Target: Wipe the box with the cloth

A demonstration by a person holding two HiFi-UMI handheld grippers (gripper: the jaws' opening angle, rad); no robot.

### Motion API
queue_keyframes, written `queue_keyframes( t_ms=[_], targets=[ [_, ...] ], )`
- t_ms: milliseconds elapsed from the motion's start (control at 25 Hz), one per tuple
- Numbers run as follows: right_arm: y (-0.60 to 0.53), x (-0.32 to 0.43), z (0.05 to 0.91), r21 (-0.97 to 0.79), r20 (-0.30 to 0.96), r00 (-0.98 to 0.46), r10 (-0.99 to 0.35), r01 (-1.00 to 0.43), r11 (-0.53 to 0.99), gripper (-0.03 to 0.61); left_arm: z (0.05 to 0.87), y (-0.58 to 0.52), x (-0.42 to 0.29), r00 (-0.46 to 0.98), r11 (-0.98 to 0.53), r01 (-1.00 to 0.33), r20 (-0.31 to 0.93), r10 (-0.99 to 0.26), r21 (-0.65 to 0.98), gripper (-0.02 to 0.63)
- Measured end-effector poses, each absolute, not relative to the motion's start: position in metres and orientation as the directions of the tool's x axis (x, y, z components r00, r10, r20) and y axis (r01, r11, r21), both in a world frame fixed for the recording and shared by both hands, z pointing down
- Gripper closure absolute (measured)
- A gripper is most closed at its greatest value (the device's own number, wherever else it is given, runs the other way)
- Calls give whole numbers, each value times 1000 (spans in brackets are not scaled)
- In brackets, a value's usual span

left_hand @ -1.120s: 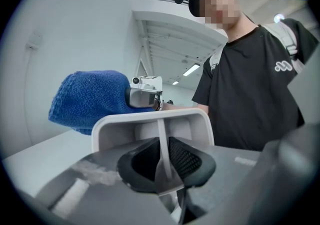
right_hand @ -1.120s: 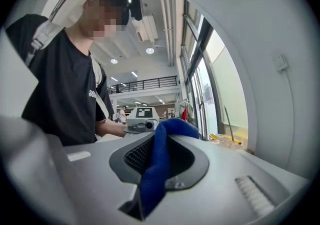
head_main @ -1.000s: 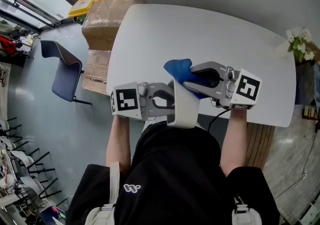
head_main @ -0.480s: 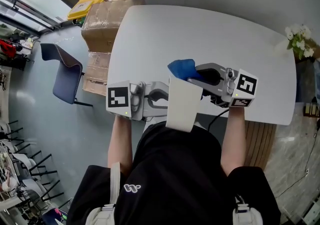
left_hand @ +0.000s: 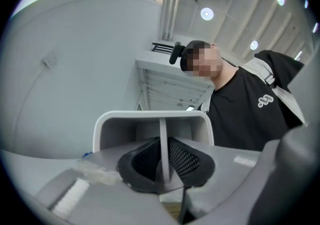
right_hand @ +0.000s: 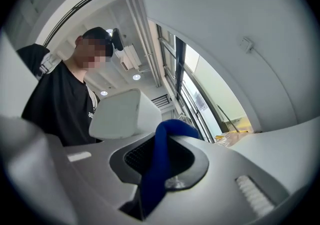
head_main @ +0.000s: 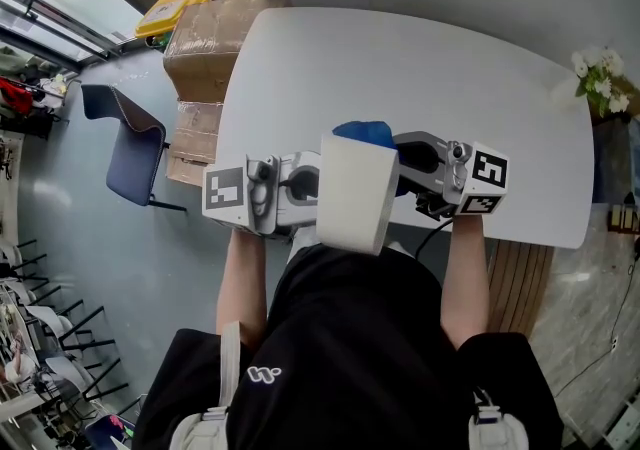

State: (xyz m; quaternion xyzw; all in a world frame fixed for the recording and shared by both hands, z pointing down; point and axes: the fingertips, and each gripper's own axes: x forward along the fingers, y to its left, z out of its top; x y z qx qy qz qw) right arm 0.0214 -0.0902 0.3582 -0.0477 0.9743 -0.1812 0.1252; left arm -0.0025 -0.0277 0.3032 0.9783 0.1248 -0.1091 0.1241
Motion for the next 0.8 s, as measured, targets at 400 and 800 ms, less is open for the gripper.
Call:
queue_keyframes(
  t_ms=[400,800],
  targets=[
    [-68,8,363,-372,-223,-969,-105,-15,928,525,305,-68,-18,964,-969,97,-265,35,226,561],
    [-41,0,349,-312,-214,-976,-33,36,950,525,313,-100,-35,958,-957,-53,-257,-130,284,561]
  ],
)
